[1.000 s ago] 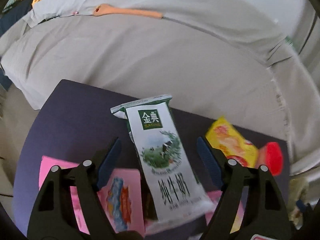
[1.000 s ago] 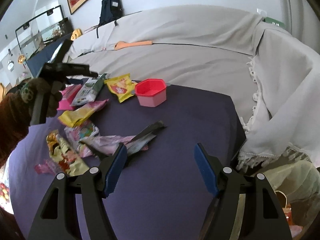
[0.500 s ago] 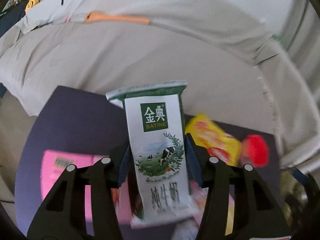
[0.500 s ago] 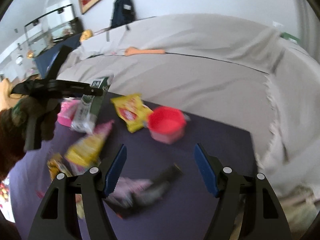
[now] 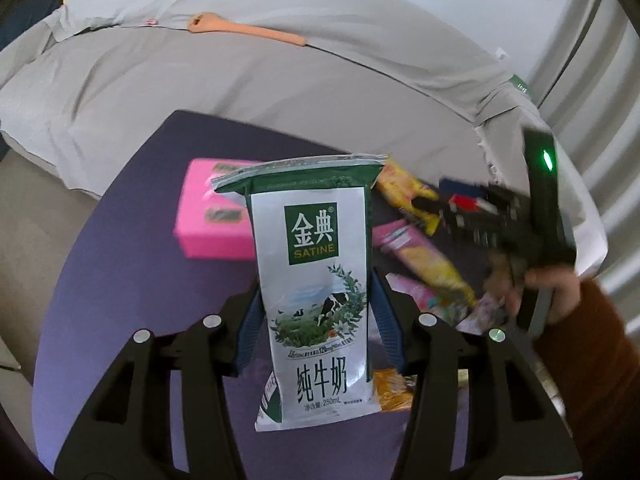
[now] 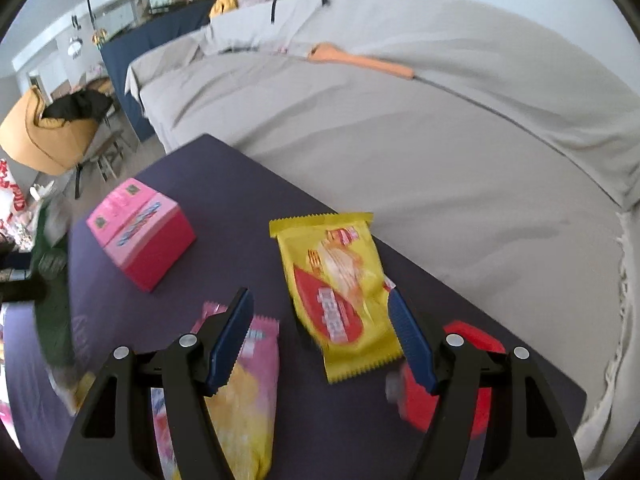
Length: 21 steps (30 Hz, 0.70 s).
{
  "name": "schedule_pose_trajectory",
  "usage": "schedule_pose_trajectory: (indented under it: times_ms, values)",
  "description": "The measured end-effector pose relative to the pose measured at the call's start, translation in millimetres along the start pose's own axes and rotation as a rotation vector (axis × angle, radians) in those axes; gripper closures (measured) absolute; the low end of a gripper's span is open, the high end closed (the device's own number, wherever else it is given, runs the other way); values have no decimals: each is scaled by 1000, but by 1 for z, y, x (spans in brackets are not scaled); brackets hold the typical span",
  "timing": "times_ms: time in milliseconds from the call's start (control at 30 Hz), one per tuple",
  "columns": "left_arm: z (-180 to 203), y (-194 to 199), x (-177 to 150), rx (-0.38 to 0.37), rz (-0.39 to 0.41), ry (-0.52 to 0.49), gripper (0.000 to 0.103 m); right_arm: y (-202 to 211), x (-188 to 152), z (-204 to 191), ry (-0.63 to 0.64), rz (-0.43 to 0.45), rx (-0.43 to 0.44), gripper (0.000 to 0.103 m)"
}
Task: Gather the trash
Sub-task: 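Lift the milk carton with the left gripper while the right gripper grasps the yellow wafer packet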
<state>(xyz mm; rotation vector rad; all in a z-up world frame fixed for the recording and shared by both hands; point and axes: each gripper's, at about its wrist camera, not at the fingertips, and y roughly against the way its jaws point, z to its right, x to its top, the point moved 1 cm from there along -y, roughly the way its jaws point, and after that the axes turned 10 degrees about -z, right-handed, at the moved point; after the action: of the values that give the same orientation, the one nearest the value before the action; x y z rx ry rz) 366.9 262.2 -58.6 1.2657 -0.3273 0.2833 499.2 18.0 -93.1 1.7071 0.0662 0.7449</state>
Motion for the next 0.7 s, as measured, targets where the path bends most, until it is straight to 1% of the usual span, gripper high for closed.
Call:
schedule_pose_trajectory:
  times_ms: [100,167,267,400,433,467,500,567,667,700]
  values:
    - [-9,-8,-11,22,-3,-1,55,-18,17,3,17,-44,-9,37]
    - [-17,-18,-15,16,-25,11,55,-29,25,8,10,-72,-23,37]
    - [-26,-30,-16,-2,-48,36,55,-45,30,17,-24,-121,4,37]
    - [-28,-30,-16,-34,-38,42,55,-53,25,13,-20,-152,26,37]
    - [-30,-30,-15,-43,-35,42,55,-53,24,12,-15,-150,21,41]
    - [-30,-30,-15,-52,-32,44,55,-52,21,9,-8,-145,15,47]
    - [-30,-29,-15,-61,-26,46,55,-50,18,5,2,-140,10,49]
    - [-31,-25,-17,-68,-17,50,53,-42,12,0,5,-124,-3,61]
    - [-29,-20,-19,-68,-6,46,52,-21,2,-3,-24,-91,7,64]
    - [-28,-18,-21,-56,0,40,49,-15,-1,-4,-28,-82,6,65]
